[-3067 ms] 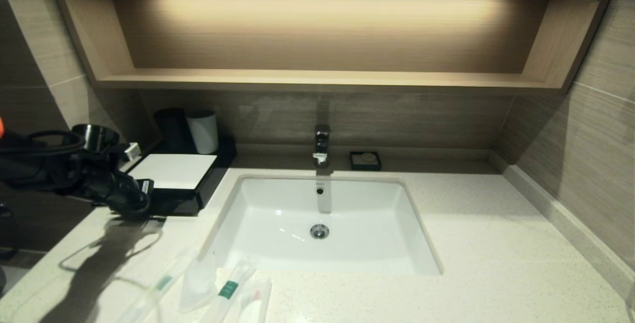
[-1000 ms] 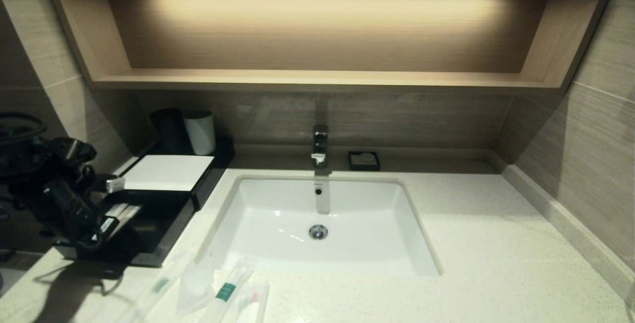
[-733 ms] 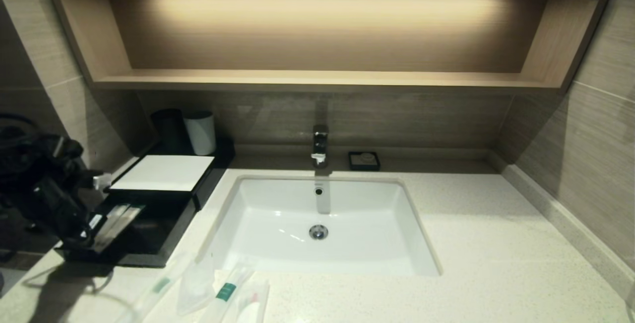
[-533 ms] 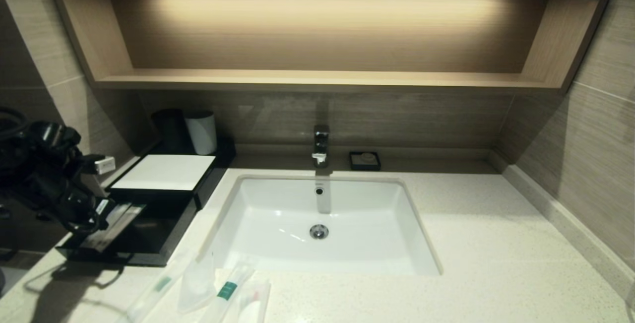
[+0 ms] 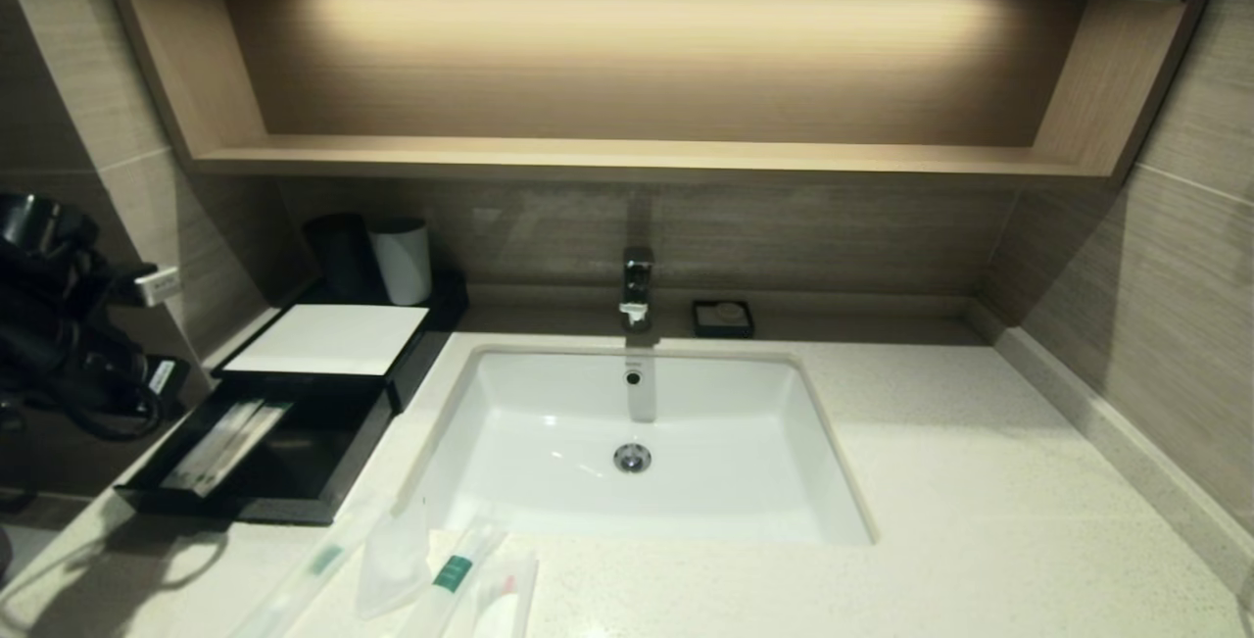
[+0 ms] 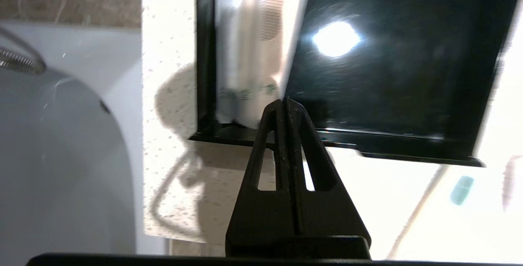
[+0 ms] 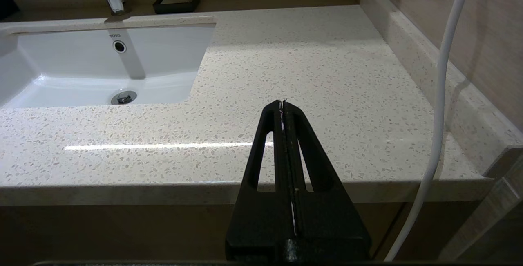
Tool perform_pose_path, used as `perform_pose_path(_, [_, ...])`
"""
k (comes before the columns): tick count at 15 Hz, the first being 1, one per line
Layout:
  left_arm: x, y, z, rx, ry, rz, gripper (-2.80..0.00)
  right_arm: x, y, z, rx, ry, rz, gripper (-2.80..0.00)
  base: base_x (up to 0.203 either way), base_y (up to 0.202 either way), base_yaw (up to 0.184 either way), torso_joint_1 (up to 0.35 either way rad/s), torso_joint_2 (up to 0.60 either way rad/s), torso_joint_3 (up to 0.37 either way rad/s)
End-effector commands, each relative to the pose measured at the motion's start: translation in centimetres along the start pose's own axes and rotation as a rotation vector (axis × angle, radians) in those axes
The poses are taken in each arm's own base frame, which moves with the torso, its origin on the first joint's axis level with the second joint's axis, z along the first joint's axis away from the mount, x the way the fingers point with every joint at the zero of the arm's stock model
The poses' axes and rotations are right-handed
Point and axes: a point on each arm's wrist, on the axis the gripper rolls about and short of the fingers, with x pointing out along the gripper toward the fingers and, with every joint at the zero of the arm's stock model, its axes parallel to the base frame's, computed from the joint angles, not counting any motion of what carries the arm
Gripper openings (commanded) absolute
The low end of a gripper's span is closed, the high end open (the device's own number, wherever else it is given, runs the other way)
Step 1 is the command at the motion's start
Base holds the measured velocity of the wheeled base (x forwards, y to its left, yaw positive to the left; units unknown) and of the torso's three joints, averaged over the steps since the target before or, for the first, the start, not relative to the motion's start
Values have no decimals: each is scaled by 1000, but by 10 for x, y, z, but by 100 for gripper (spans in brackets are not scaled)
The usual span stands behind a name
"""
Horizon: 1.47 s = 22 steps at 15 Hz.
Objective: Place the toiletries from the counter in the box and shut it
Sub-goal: Pick up the bathroom toiletry
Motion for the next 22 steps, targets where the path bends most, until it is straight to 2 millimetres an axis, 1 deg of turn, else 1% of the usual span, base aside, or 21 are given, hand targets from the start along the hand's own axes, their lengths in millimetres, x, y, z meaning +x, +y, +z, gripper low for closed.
perform_pose_path(1, [-36,-9,-1,-14,-104,-20,-280,0,0,0,0,1,-1,-280,0,0,0,0,0,0])
perform_pose_path(3, [-61,-22,-6,-21,-169,-41,-280,0,0,0,0,2,1,-280,0,0,0,0,0,0])
perform_pose_path(5, [-82,-38,-15,-2,-214,-59,-280,0,0,0,0,1,-1,-280,0,0,0,0,0,0])
perform_pose_path(7, [-94,-55,-21,2,-224,-99,-280,0,0,0,0,1,-1,-280,0,0,0,0,0,0])
perform_pose_path(8, [-98,-63,-24,-6,-203,-123,-280,0,0,0,0,0,-1,-280,0,0,0,0,0,0])
perform_pose_path(10, [-106,-76,-33,-14,-88,-172,-280,0,0,0,0,1,0,-280,0,0,0,0,0,0])
perform_pose_path(13, [-120,-102,-55,41,117,-254,-280,0,0,0,0,0,1,-280,0,0,0,0,0,0])
perform_pose_path(15, [-127,-106,-66,65,153,-234,-280,0,0,0,0,0,0,-280,0,0,0,0,0,0])
perform_pose_path(18, [-134,-115,-78,118,190,-234,-280,0,0,0,0,1,0,-280,0,0,0,0,0,0])
perform_pose_path(20, [-126,-119,-77,113,235,-239,-280,0,0,0,0,1,0,-280,0,0,0,0,0,0])
perform_pose_path(22, [-113,-122,-70,121,281,-241,-280,0,0,0,0,1,-1,-280,0,0,0,0,0,0])
